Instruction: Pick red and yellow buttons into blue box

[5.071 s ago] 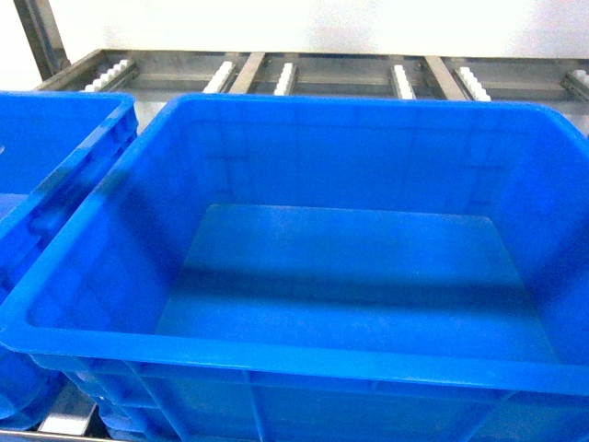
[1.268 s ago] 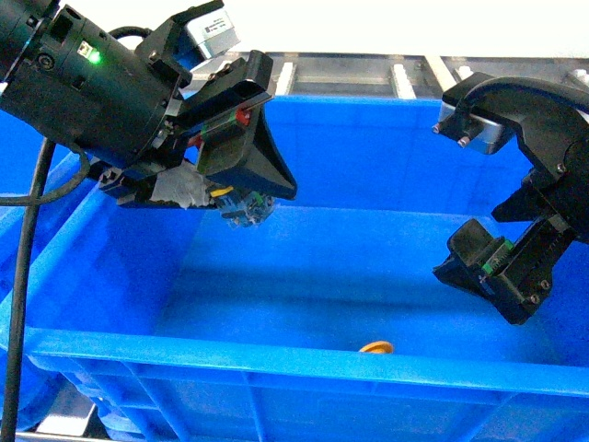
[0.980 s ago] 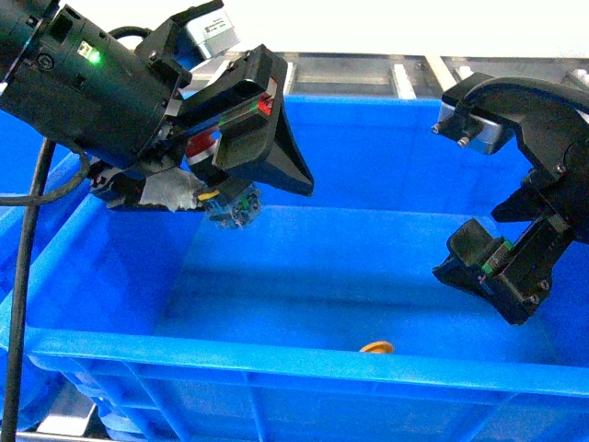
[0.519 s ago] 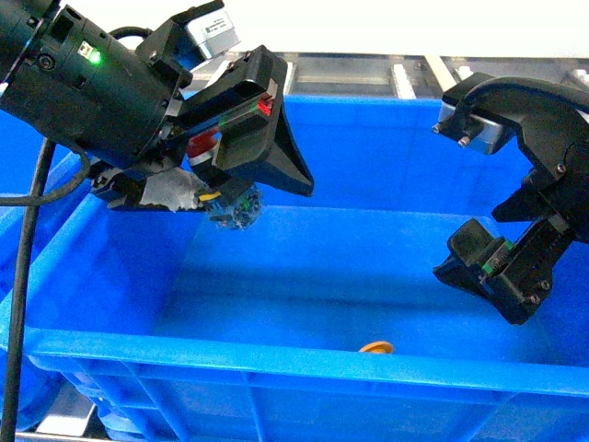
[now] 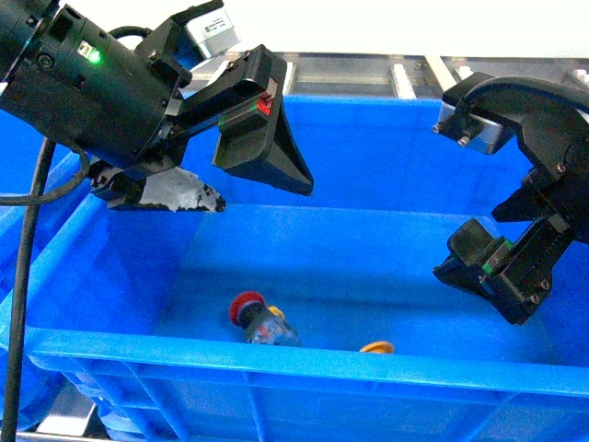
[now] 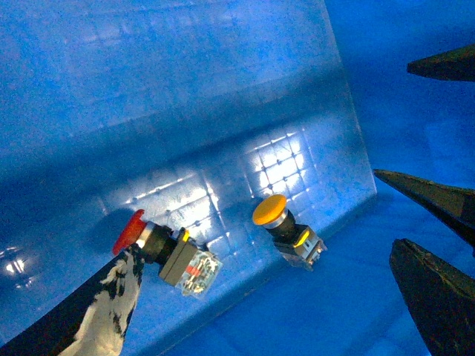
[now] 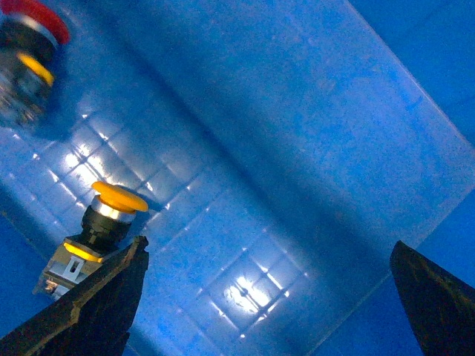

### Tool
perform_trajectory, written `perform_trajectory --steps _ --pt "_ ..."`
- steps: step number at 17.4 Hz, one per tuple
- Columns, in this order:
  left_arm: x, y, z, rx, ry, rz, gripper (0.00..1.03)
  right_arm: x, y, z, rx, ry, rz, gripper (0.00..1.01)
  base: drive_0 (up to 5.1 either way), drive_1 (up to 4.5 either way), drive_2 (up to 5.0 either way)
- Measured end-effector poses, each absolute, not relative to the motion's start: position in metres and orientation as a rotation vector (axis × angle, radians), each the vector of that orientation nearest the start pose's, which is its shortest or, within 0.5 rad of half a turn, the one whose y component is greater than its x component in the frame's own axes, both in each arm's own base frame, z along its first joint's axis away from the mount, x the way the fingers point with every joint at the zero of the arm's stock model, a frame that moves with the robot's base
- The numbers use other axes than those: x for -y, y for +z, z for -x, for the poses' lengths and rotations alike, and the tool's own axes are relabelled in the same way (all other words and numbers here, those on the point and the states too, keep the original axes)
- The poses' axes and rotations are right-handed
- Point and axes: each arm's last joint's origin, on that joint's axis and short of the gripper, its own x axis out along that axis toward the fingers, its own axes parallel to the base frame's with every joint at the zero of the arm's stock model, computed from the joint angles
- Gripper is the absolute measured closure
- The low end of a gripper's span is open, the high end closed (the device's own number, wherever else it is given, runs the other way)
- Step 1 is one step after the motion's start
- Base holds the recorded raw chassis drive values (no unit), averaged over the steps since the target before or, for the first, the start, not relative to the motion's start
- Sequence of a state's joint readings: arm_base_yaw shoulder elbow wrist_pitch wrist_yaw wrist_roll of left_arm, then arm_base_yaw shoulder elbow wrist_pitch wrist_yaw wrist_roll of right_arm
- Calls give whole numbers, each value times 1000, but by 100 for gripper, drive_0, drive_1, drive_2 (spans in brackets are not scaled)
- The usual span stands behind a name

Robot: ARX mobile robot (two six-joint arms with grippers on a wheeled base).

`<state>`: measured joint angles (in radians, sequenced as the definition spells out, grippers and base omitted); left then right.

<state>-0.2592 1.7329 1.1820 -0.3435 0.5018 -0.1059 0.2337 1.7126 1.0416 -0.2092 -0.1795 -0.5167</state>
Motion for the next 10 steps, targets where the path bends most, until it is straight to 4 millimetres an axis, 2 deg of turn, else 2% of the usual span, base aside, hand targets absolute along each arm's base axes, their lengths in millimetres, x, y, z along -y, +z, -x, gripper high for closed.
perform_trajectory --steps 5,6,8,10 --pt "107 216 -343 -907 -667 199 5 -86 186 -337 -759 606 500 3 0 0 0" --pt "104 218 -331 -896 -658 192 5 -86 187 -336 -748 604 501 3 0 0 0" --pt "96 234 -304 -832 -653 182 5 -81 196 -326 -715 589 502 3 0 0 0" --pt "91 245 -289 -784 -645 171 5 -76 208 -316 -669 577 501 3 0 0 0"
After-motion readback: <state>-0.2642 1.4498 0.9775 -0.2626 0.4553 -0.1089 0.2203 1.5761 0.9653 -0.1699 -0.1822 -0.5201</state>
